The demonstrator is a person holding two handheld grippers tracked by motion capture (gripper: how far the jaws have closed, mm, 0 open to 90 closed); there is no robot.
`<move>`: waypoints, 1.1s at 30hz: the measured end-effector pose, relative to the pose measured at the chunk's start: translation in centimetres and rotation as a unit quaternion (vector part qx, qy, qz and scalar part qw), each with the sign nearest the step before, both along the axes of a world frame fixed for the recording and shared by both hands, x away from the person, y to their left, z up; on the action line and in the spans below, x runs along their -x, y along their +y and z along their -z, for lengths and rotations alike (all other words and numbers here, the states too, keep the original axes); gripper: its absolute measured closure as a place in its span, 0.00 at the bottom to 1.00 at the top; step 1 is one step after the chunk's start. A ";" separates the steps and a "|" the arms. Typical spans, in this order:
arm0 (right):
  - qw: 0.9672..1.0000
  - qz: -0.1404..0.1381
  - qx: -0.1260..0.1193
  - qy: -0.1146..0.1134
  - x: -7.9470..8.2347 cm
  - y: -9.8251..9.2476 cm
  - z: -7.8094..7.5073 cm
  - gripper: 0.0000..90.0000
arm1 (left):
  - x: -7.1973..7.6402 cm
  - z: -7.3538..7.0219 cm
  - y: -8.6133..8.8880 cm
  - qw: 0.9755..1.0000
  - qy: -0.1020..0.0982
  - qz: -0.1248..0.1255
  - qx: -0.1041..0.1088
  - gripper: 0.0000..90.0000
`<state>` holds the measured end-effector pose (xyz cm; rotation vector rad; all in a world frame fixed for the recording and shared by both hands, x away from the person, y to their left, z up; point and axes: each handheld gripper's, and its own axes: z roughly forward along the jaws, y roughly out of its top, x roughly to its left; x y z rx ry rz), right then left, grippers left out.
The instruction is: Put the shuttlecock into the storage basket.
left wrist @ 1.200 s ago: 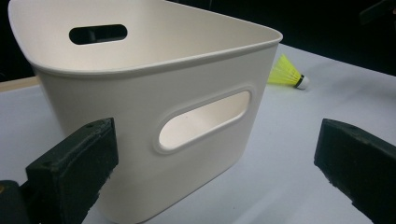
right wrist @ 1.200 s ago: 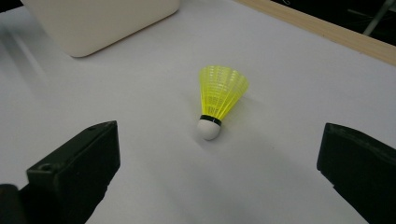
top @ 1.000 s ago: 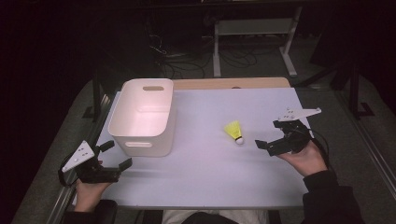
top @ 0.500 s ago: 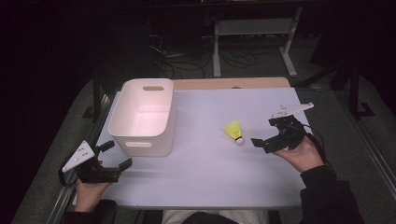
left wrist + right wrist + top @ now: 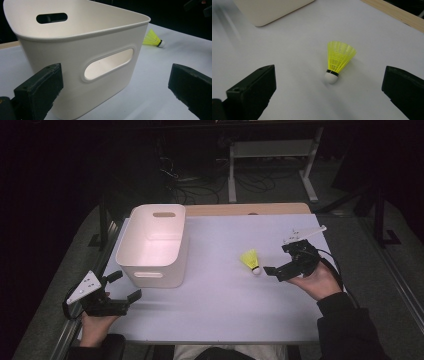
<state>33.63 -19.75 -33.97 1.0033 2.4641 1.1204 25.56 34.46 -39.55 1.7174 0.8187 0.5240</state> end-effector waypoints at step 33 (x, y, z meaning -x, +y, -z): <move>0.999 0.000 0.023 0.024 -2.7 1.2 1.0 0.00 | 0.0 0.0 0.0 1.000 0.000 0.002 0.000 0.00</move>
